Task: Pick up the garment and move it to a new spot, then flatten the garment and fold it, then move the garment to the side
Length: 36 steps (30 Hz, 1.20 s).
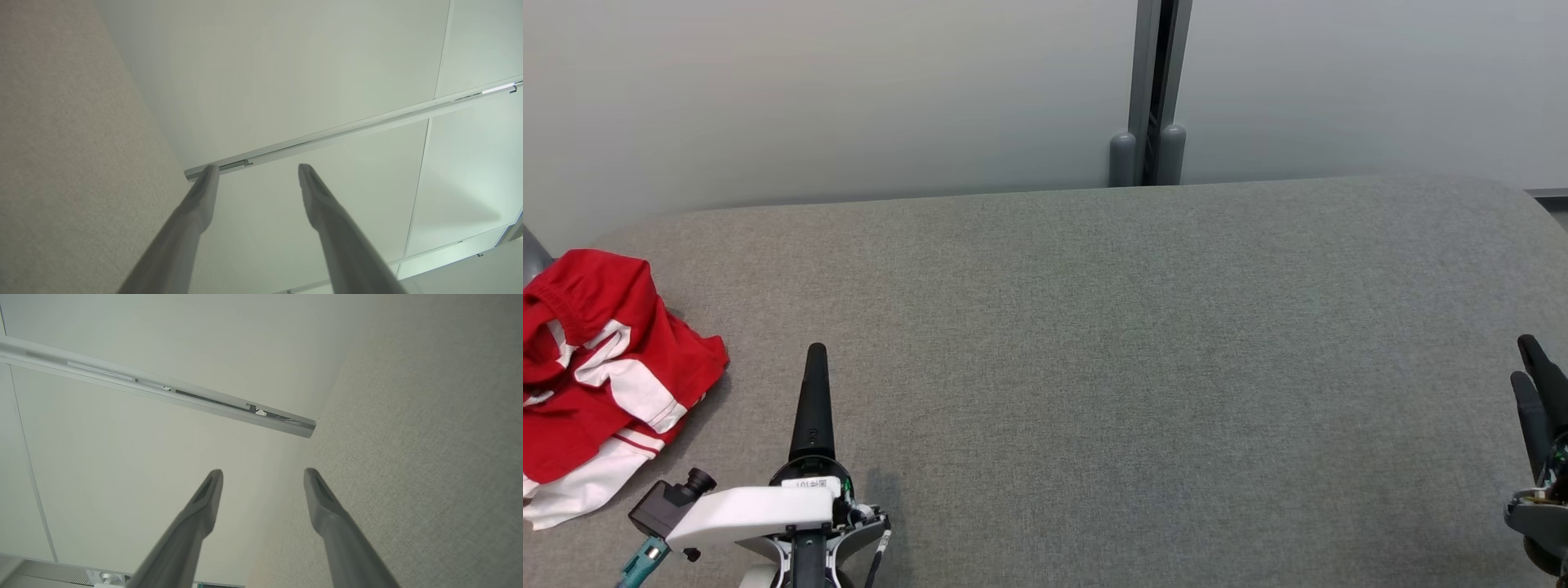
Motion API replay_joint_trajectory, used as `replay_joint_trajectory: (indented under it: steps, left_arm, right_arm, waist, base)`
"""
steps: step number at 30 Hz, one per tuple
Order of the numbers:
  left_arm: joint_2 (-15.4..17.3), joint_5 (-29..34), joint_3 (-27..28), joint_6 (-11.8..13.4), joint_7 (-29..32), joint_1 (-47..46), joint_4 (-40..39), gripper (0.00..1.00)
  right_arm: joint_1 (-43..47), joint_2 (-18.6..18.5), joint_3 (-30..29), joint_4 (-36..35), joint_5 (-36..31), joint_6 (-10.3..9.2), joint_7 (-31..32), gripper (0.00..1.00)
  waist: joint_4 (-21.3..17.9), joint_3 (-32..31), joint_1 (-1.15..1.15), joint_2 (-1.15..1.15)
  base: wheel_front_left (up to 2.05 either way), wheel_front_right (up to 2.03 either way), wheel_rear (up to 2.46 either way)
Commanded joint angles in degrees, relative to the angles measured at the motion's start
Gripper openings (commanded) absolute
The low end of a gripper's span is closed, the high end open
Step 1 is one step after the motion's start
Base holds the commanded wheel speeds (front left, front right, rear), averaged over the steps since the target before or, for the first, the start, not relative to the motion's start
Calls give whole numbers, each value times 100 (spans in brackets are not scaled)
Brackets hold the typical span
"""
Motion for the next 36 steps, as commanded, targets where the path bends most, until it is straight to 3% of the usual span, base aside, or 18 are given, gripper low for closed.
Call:
replay_joint_trajectory:
  steps: [1, 15, 27, 36]
  left_arm:
    - [40, 279, 66, -6, -10, -232, -144, 100]
    - [102, 2041, 255, -1, -11, -358, -344, 100]
    - [194, 3545, 257, 184, -13, -435, -370, 100]
    - [253, 4285, 279, 338, 0, -497, -193, 100]
  right_arm:
    - [-117, -123, 98, -199, -298, 8, -139, 100]
    - [-92, -210, 542, -758, -1894, 9, -742, 100]
    - [65, -223, 943, -1107, -3484, 10, -1238, 100]
    - [155, -214, 1230, -1265, -4505, 10, -1564, 100]
  waist:
    - [-1, 2, 0, 0]
    - [-3, -1, 0, 0]
    - [-10, -9, 0, 0]
    - [-13, 2, 0, 0]
  base:
    - [0, 0, 0]
    - [0, 0, 0]
    - [0, 0, 0]
    - [0, 0, 0]
